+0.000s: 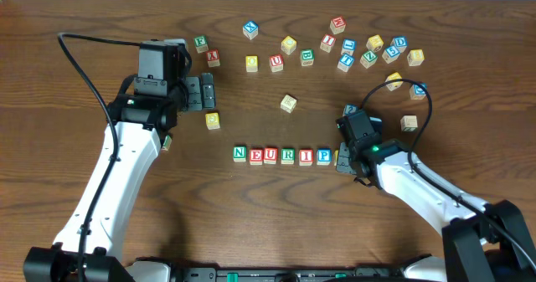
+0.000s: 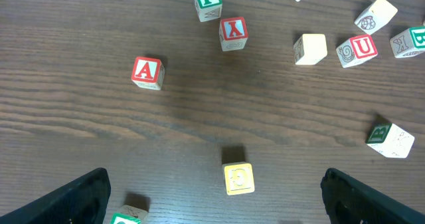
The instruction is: Spell out NEURIPS
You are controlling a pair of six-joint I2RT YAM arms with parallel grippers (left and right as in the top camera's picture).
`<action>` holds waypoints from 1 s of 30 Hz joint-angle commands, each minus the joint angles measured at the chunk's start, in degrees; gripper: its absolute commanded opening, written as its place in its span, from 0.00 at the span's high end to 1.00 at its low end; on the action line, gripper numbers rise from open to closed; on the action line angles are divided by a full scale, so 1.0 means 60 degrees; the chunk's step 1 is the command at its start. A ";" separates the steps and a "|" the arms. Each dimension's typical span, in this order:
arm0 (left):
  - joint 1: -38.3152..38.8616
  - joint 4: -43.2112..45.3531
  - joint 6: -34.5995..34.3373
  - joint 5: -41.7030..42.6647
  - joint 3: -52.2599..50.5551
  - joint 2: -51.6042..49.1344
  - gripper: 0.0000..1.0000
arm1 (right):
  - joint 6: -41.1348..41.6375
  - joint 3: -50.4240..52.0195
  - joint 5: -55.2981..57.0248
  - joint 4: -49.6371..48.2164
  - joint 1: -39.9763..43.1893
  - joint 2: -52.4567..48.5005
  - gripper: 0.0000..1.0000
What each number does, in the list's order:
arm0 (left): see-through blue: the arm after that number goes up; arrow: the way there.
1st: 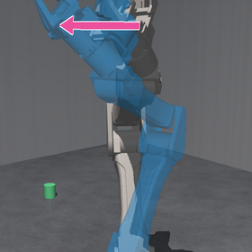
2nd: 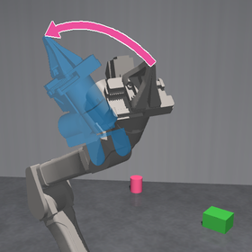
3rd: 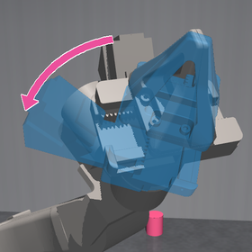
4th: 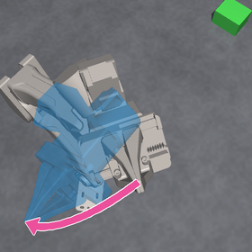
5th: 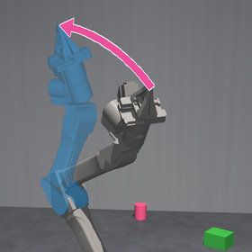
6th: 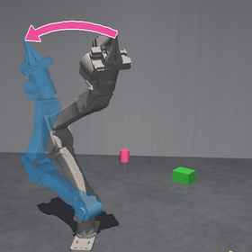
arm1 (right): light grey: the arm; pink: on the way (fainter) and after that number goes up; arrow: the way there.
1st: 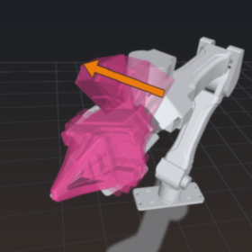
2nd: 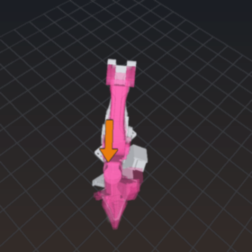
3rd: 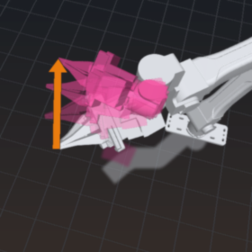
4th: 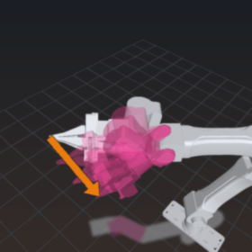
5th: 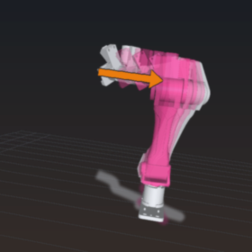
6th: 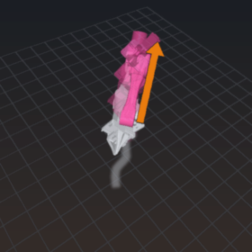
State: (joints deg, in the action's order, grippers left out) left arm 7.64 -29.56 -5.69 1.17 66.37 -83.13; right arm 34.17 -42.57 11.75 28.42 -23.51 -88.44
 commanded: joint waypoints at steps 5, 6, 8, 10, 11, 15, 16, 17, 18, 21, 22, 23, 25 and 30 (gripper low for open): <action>-0.0040 0.0004 0.0091 -0.0047 0.0229 0.0157 0.00 | 0.0262 0.0069 -0.0058 -0.0117 0.0036 -0.0091 0.99; -0.0040 0.0004 0.0091 -0.0047 0.0229 0.0157 0.00 | 0.0262 0.0069 -0.0058 -0.0127 0.0036 -0.0091 0.99; -0.0040 0.0004 0.0091 -0.0047 0.0229 0.0157 0.00 | 0.0262 0.0069 -0.0062 -0.0131 0.0036 -0.0091 0.99; -0.0040 0.0004 0.0091 -0.0047 0.0229 0.0157 0.00 | 0.0259 0.0069 -0.0062 -0.0131 0.0036 -0.0091 0.99; -0.0040 0.0004 0.0091 -0.0047 0.0229 0.0157 0.00 | 0.0259 0.0069 -0.0066 -0.0135 0.0036 -0.0091 0.99; -0.0040 0.0004 0.0091 -0.0047 0.0229 0.0157 0.00 | 0.0146 0.0069 -0.0295 -0.0244 0.0036 -0.0091 0.99; -0.0040 0.0004 0.0091 -0.0047 0.0229 0.0157 0.00 | 0.0069 0.0069 -0.0382 -0.0310 0.0036 -0.0091 0.99; -0.0040 0.0004 0.0091 -0.0044 0.0229 0.0157 0.00 | 0.0069 0.0069 -0.0415 -0.0350 0.0036 -0.0091 0.99; -0.0040 0.0004 0.0091 -0.0047 0.0229 0.0157 0.00 | 0.0069 0.0069 -0.0426 -0.0379 0.0036 -0.0091 0.99; -0.0040 0.0004 0.0091 -0.0047 0.0229 0.0157 0.00 | -0.0080 0.0069 -0.0521 -0.0390 0.0036 -0.0091 0.99; -0.0040 0.0004 0.0091 -0.0047 0.0229 0.0157 0.00 | -0.0102 0.0069 -0.0528 -0.0390 0.0036 -0.0091 0.99; -0.0040 0.0004 0.0095 -0.0047 0.0229 0.0157 0.00 | -0.0102 0.0069 -0.0528 -0.0386 0.0036 -0.0091 0.99; -0.0040 0.0004 0.0091 -0.0047 0.0229 0.0157 0.00 | -0.0102 0.0069 -0.0539 -0.0386 0.0036 -0.0091 0.99; -0.0040 0.0004 0.0091 -0.0047 0.0229 0.0157 0.00 | -0.0211 0.0069 -0.0590 -0.0390 0.0036 -0.0091 0.99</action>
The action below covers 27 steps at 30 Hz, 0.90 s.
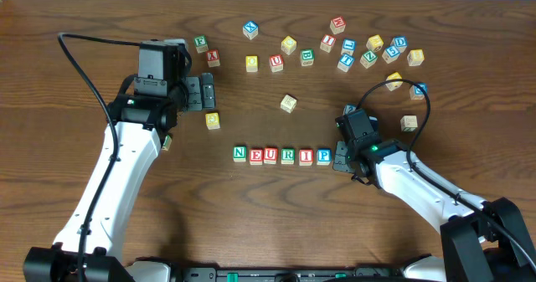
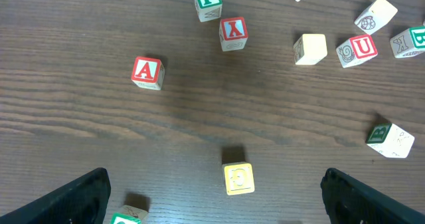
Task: Spell out NEURIPS
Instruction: 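Close the right gripper and push the S block against the P block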
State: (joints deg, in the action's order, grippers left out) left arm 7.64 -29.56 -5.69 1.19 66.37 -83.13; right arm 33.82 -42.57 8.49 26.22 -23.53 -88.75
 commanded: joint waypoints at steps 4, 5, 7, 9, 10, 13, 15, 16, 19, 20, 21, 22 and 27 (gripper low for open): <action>-0.0040 0.0004 0.0091 -0.0051 0.0229 0.0157 0.00 | -0.0153 0.0069 0.0106 -0.0018 0.0040 -0.0040 0.99; -0.0040 0.0004 0.0091 -0.0051 0.0229 0.0157 0.00 | -0.0153 0.0069 0.0182 -0.0018 0.0040 -0.0040 0.99; -0.0040 0.0004 0.0091 -0.0051 0.0229 0.0157 0.00 | -0.0149 0.0069 0.0295 -0.0015 0.0040 -0.0040 0.99; -0.0036 0.0004 0.0091 -0.0051 0.0229 0.0153 0.00 | -0.0149 0.0069 0.0350 -0.0018 0.0040 -0.0040 0.99; -0.0036 0.0004 0.0091 -0.0047 0.0229 0.0153 0.00 | -0.0149 0.0069 0.0361 -0.0018 0.0040 -0.0040 0.99; -0.0040 0.0004 0.0091 -0.0051 0.0229 0.0153 0.00 | -0.0149 0.0069 0.0535 -0.0018 0.0040 -0.0040 0.99; -0.0036 0.0004 0.0091 -0.0051 0.0229 0.0153 0.00 | -0.0149 0.0069 0.0597 -0.0022 0.0040 -0.0040 0.99; -0.0036 0.0004 0.0091 -0.0051 0.0229 0.0153 0.00 | -0.0149 0.0069 0.0605 -0.0029 0.0040 -0.0040 0.99; -0.0040 0.0004 0.0091 -0.0051 0.0229 0.0153 0.00 | -0.0149 0.0069 0.0616 -0.0109 0.0040 -0.0040 0.99; -0.0040 0.0004 0.0091 -0.0051 0.0229 0.0153 0.00 | -0.0149 0.0069 0.0656 -0.0146 0.0040 -0.0040 0.99; -0.0040 0.0004 0.0091 -0.0051 0.0229 0.0153 0.00 | -0.0160 0.0069 0.0674 -0.0200 0.0040 -0.0040 0.99; -0.0036 0.0004 0.0091 -0.0051 0.0229 0.0153 0.00 | -0.0237 0.0069 0.0667 -0.0284 0.0040 -0.0040 0.99; -0.0040 0.0007 0.0091 -0.0051 0.0229 0.0153 0.00 | -0.0554 0.0069 0.0557 -0.0463 0.0040 -0.0040 0.99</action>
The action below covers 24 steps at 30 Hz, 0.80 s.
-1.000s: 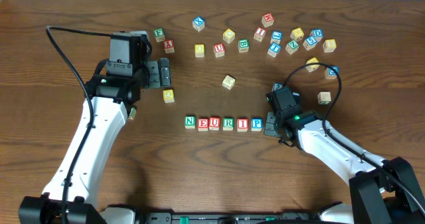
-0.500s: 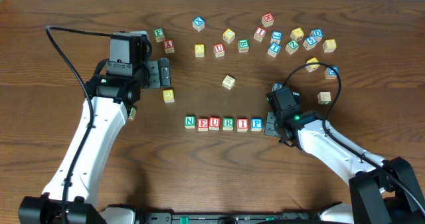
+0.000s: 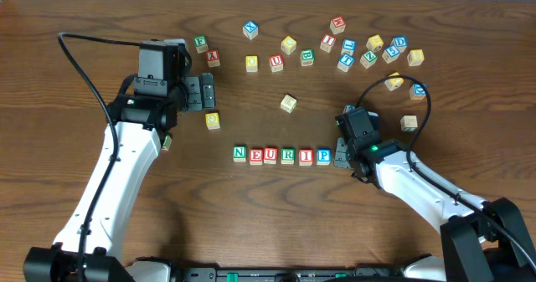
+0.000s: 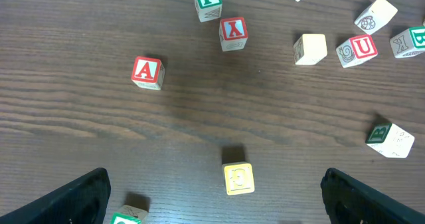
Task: Spell out NEURIPS
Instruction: 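Close the right gripper and push the S block against the P block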
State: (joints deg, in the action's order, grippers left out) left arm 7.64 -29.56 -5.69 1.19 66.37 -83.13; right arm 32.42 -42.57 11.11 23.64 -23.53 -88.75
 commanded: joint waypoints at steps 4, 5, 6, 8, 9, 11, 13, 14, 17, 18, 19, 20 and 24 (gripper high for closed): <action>-0.0040 0.0004 0.0091 -0.0051 0.0229 0.0153 0.00 | -0.0612 0.0069 0.0113 -0.0011 0.0040 -0.0040 0.99; -0.0040 0.0004 0.0091 -0.0051 0.0229 0.0153 0.00 | -0.0739 0.0069 0.0033 -0.0018 0.0040 -0.0040 0.99; -0.0040 0.0004 0.0091 -0.0051 0.0229 0.0153 0.00 | -0.0809 0.0069 -0.0007 -0.0015 0.0040 -0.0040 0.99; -0.0040 0.0004 0.0091 -0.0051 0.0229 0.0153 0.00 | -0.1020 0.0069 -0.0135 -0.0022 0.0040 -0.0040 0.99; -0.0040 0.0004 0.0091 -0.0051 0.0229 0.0153 0.00 | -0.1078 0.0069 -0.0168 -0.0018 0.0040 -0.0040 0.99; -0.0040 0.0004 0.0091 -0.0051 0.0229 0.0153 0.00 | -0.1140 0.0069 -0.0208 -0.0022 0.0040 -0.0040 0.99; -0.0040 0.0004 0.0091 -0.0047 0.0229 0.0153 0.00 | -0.1137 0.0069 -0.0208 -0.0022 0.0040 -0.0040 0.99; -0.0040 0.0004 0.0091 -0.0051 0.0229 0.0153 0.00 | -0.1137 0.0069 -0.0211 -0.0022 0.0040 -0.0040 0.99; -0.0040 0.0004 0.0091 -0.0051 0.0229 0.0153 0.00 | -0.1144 0.0069 -0.0321 -0.0029 0.0040 -0.0040 0.99; -0.0040 0.0004 0.0091 -0.0051 0.0229 0.0153 0.00 | -0.1202 0.0069 -0.0386 -0.0044 0.0040 -0.0040 0.99; -0.0040 0.0004 0.0091 -0.0051 0.0229 0.0153 0.00 | -0.1249 0.0069 -0.0448 -0.0066 0.0040 -0.0040 0.99; -0.0040 0.0004 0.0091 -0.0051 0.0229 0.0153 0.00 | -0.1249 0.0069 -0.0455 -0.0084 0.0040 -0.0040 0.99; -0.0040 0.0004 0.0091 -0.0051 0.0229 0.0153 0.00 | -0.1268 0.0069 -0.0528 -0.0102 0.0040 -0.0040 0.99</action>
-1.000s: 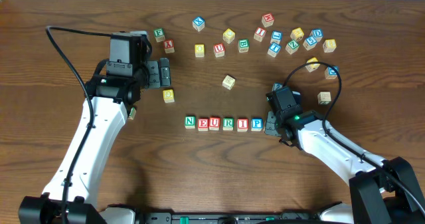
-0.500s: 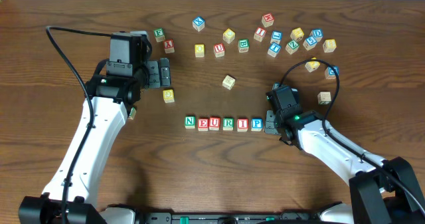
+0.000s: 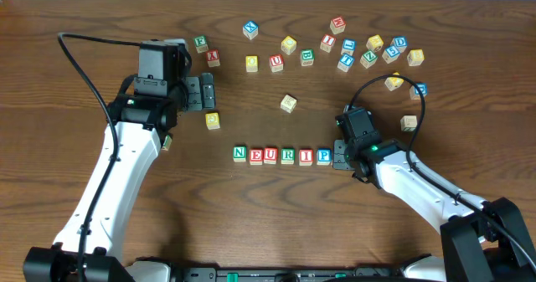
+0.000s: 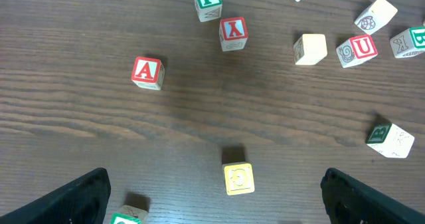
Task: Spell out NEURIPS
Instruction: 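Close the right gripper and push the S block against the P block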
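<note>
A row of letter blocks reading N, E, U, R, I, P lies at the table's middle front. My right gripper sits low just right of the P, shut on a yellow block that its body almost wholly hides. My left gripper hangs over the left back of the table. It is wide open, with nothing between its dark fingers. A yellow block lies on the wood just ahead of it.
Several loose blocks are scattered along the back. Among them are a red A, a green F and a red U. Single blocks lie at mid-table and right. A cable loops above the right wrist.
My right gripper has shifted a little further left, closing the gap to the P block. The left arm and the loose blocks have not moved.
The row read NEURIP throughout. My right gripper first stood a small gap to the right of the P, with a yellow block edge showing at its left. At each later moment it was nearer the P, and now it is beside it. The left gripper stayed open and still.
</note>
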You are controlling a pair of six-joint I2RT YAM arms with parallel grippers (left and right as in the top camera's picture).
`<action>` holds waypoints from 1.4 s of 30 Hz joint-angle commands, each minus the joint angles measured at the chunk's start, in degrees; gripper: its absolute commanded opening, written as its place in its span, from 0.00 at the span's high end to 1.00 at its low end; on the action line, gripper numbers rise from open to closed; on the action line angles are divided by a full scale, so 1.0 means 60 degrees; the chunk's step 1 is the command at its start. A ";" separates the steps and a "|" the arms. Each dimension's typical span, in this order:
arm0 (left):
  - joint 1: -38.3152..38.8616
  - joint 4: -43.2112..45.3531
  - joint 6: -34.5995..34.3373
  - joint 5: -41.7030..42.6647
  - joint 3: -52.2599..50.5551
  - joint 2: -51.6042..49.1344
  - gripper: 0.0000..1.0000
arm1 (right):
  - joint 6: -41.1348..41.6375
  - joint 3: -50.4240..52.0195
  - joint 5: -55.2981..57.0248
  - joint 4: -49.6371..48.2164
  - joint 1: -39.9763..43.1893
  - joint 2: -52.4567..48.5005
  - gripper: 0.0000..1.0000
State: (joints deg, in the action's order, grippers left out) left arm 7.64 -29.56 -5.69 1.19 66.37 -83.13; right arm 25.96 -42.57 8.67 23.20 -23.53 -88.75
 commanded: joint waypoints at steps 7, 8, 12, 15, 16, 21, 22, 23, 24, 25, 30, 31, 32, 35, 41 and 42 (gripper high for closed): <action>-0.0040 -0.0025 0.0091 -0.0051 0.0229 0.0153 0.00 | -0.0237 0.0069 -0.0299 -0.0095 0.0040 -0.0040 0.99; -0.0040 -0.0029 0.0091 -0.0051 0.0229 0.0153 0.00 | -0.0237 0.0069 -0.0299 -0.0095 0.0040 -0.0040 0.99; -0.0040 -0.0025 0.0091 -0.0051 0.0229 0.0153 0.00 | -0.0240 0.0069 -0.0331 -0.0098 0.0040 -0.0040 0.99; -0.0040 -0.0029 0.0095 -0.0051 0.0229 0.0153 0.00 | -0.0350 0.0069 -0.0546 -0.0168 0.0040 -0.0040 0.99; -0.0040 -0.0025 0.0091 -0.0051 0.0229 0.0153 0.00 | -0.0350 0.0069 -0.0572 -0.0200 0.0040 -0.0040 0.99; -0.0040 -0.0029 0.0091 -0.0051 0.0229 0.0153 0.00 | -0.0408 0.0069 -0.0623 -0.0270 0.0040 -0.0040 0.98; -0.0040 -0.0029 0.0091 -0.0051 0.0229 0.0153 0.00 | -0.0412 0.0069 -0.0652 -0.0270 0.0040 -0.0040 0.99; -0.0040 -0.0029 0.0091 -0.0051 0.0229 0.0153 0.00 | -0.0412 0.0069 -0.0656 -0.0270 0.0040 -0.0040 0.99; -0.0040 -0.0033 0.0091 -0.0051 0.0229 0.0153 0.00 | -0.0412 0.0069 -0.0656 -0.0270 0.0040 -0.0040 0.99; -0.0040 -0.0029 0.0091 -0.0051 0.0229 0.0153 0.00 | -0.0412 0.0069 -0.0656 -0.0273 0.0040 -0.0040 0.99; -0.0040 -0.0033 0.0091 -0.0051 0.0229 0.0153 0.00 | -0.0419 0.0069 -0.0805 -0.0346 0.0040 -0.0040 0.99; -0.0040 -0.0033 0.0091 -0.0051 0.0229 0.0153 0.00 | -0.0419 0.0069 -0.0820 -0.0361 0.0040 -0.0040 0.99; -0.0040 -0.0033 0.0091 -0.0051 0.0229 0.0153 0.00 | -0.0423 0.0069 -0.0841 -0.0372 0.0040 -0.0040 0.99; -0.0040 -0.0033 0.0091 -0.0051 0.0229 0.0153 0.00 | -0.0481 0.0069 -0.0969 -0.0433 0.0040 -0.0040 0.99; -0.0040 -0.0033 0.0091 -0.0051 0.0229 0.0153 0.00 | -0.0484 0.0069 -0.1020 -0.0484 0.0040 -0.0040 0.98; -0.0040 -0.0033 0.0091 -0.0051 0.0229 0.0153 0.00 | -0.0484 0.0069 -0.1024 -0.0484 0.0040 -0.0040 0.98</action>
State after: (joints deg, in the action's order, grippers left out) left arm 7.64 -29.61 -5.69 1.17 66.37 -83.13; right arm 23.77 -42.57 3.11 20.45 -23.53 -88.75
